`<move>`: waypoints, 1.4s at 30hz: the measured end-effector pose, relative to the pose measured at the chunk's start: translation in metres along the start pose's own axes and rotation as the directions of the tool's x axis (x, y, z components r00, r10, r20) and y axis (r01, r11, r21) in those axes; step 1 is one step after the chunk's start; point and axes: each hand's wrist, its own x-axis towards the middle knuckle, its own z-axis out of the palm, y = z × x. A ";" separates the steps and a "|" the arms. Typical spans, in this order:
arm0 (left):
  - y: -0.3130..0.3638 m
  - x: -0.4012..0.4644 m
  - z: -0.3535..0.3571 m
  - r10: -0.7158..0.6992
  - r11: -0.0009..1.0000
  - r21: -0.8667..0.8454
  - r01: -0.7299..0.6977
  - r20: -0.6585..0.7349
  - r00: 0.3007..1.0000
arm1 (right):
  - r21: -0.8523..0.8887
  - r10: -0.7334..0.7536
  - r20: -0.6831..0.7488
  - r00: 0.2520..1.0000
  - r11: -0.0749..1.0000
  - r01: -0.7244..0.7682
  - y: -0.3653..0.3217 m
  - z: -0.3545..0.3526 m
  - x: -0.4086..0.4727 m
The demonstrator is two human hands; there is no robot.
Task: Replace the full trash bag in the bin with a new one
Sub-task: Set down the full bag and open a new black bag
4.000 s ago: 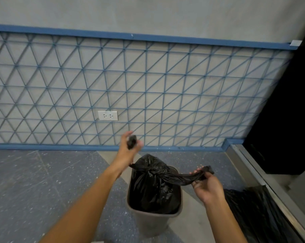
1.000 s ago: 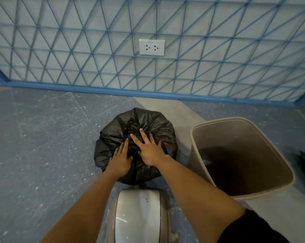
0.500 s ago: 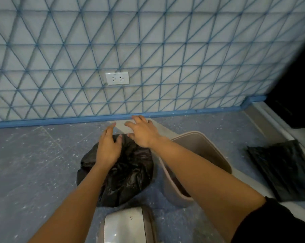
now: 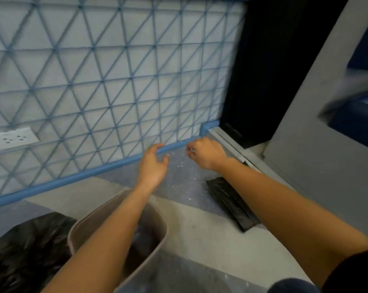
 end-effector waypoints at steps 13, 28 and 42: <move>-0.037 -0.006 0.311 -0.263 0.960 -0.002 0.281 0.340 0.903 | 0.006 0.197 0.248 0.949 0.979 -0.204 0.296 0.165 -0.041; -0.079 -0.033 0.385 -0.610 0.460 -0.436 0.774 0.478 0.632 | 0.315 0.546 0.197 0.814 0.751 -0.580 0.286 0.283 -0.053; -0.030 -0.013 0.219 -0.461 0.600 -0.446 0.665 0.487 0.742 | 0.915 0.415 0.257 0.873 0.188 -0.358 0.177 0.140 -0.062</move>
